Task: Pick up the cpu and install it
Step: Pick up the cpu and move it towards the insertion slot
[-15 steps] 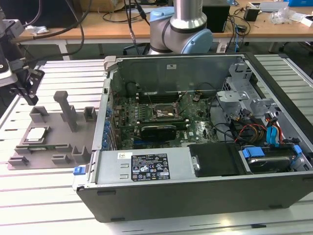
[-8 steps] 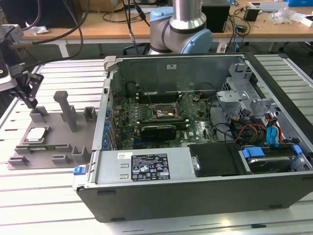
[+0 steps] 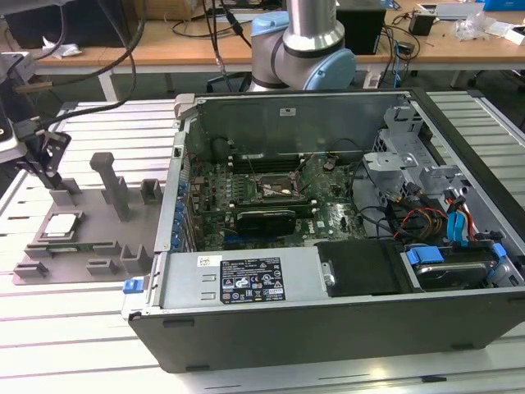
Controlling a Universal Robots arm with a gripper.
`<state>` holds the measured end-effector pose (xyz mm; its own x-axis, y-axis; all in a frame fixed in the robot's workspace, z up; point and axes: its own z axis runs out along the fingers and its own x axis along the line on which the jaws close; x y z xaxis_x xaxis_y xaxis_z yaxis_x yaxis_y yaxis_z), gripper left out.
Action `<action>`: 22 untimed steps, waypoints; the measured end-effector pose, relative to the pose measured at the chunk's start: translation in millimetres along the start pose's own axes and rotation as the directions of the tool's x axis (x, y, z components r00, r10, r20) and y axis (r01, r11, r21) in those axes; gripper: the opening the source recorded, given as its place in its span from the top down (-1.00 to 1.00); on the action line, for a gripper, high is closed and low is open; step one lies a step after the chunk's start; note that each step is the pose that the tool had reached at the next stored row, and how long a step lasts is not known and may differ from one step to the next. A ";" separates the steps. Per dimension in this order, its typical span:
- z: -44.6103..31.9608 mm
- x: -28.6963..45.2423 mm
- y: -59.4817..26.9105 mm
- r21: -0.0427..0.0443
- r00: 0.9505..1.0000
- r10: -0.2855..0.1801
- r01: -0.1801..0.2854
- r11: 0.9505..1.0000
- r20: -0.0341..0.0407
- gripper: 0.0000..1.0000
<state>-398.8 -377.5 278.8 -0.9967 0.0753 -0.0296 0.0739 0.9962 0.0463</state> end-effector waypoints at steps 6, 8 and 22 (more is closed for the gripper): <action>17.9 10.0 -1.8 0.000 1.000 0.000 0.000 1.000 0.000 0.79; 20.9 11.3 -2.1 0.000 1.000 0.000 0.000 1.000 0.000 0.79; 43.4 20.9 -14.8 0.000 1.000 0.000 0.000 1.000 -0.002 0.79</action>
<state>-419.3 -388.8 234.1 -0.9968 0.0753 -0.0274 0.0740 0.9962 0.0462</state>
